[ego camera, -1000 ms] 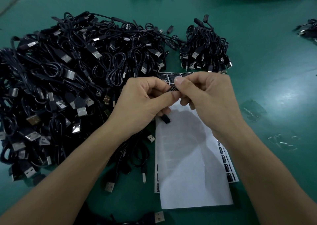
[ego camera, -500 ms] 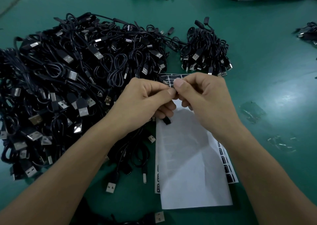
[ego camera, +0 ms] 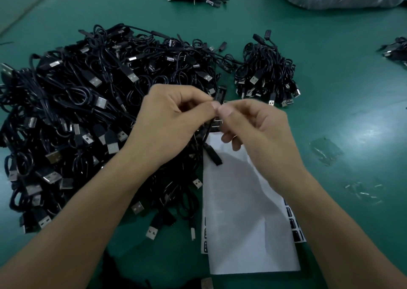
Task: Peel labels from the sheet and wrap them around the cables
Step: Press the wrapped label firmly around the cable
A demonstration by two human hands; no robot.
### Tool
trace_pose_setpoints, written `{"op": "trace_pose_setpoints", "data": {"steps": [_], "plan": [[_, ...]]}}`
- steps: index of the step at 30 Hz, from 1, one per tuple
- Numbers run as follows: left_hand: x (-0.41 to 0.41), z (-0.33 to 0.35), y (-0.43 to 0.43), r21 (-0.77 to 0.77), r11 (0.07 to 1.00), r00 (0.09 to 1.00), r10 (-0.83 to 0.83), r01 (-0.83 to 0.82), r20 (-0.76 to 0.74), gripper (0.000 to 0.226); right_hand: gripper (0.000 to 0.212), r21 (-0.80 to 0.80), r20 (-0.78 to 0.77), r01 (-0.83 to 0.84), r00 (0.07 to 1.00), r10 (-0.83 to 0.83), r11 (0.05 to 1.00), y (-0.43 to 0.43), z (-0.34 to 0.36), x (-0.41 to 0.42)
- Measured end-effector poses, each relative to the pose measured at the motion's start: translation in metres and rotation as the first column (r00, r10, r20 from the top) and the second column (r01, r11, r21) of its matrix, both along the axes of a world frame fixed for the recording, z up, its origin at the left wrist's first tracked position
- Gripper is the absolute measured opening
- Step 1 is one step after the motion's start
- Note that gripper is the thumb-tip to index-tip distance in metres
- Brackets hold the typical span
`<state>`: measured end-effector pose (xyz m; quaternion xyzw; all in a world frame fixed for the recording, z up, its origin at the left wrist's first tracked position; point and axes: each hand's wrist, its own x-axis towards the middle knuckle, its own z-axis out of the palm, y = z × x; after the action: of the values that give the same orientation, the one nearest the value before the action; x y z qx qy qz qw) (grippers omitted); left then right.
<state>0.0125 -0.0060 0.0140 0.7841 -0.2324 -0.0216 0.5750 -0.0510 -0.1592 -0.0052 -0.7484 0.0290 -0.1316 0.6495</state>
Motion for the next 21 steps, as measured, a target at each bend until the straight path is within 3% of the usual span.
{"op": "trace_pose_setpoints", "data": {"steps": [5, 9, 12, 14, 17, 21], "plan": [[0.002, 0.000, -0.002, -0.141, 0.977, 0.979, 0.137, -0.158, -0.149, 0.022, 0.019, -0.214, -0.138, -0.160, 0.981, 0.132, 0.964, 0.014, -0.004, -0.005], [0.004, 0.001, 0.001, -0.216, 0.949, 0.962, 0.190, -0.231, -0.194, 0.030, 0.020, -0.340, -0.129, -0.185, 0.980, 0.149, 0.922, 0.021, -0.003, -0.010], [0.004, 0.002, 0.001, -0.267, 0.930, 0.955, 0.192, -0.251, -0.228, 0.031, 0.048, -0.381, -0.160, -0.180, 0.979, 0.126, 0.907, 0.026, -0.002, -0.014], [0.004, 0.003, 0.001, -0.297, 0.922, 0.951, 0.176, -0.249, -0.254, 0.029, 0.058, -0.495, -0.159, -0.176, 0.981, 0.110, 0.851, 0.031, -0.003, -0.015], [0.003, 0.003, 0.000, -0.311, 0.921, 0.952, 0.153, -0.234, -0.264, 0.021, 0.051, -0.571, -0.120, -0.129, 0.990, 0.073, 0.811, 0.041, -0.005, -0.017], [0.003, 0.005, 0.000, -0.350, 0.892, 0.937, 0.184, -0.286, -0.297, 0.029, 0.031, -0.494, -0.091, -0.082, 0.995, 0.042, 0.865, 0.045, -0.007, -0.017]]}}
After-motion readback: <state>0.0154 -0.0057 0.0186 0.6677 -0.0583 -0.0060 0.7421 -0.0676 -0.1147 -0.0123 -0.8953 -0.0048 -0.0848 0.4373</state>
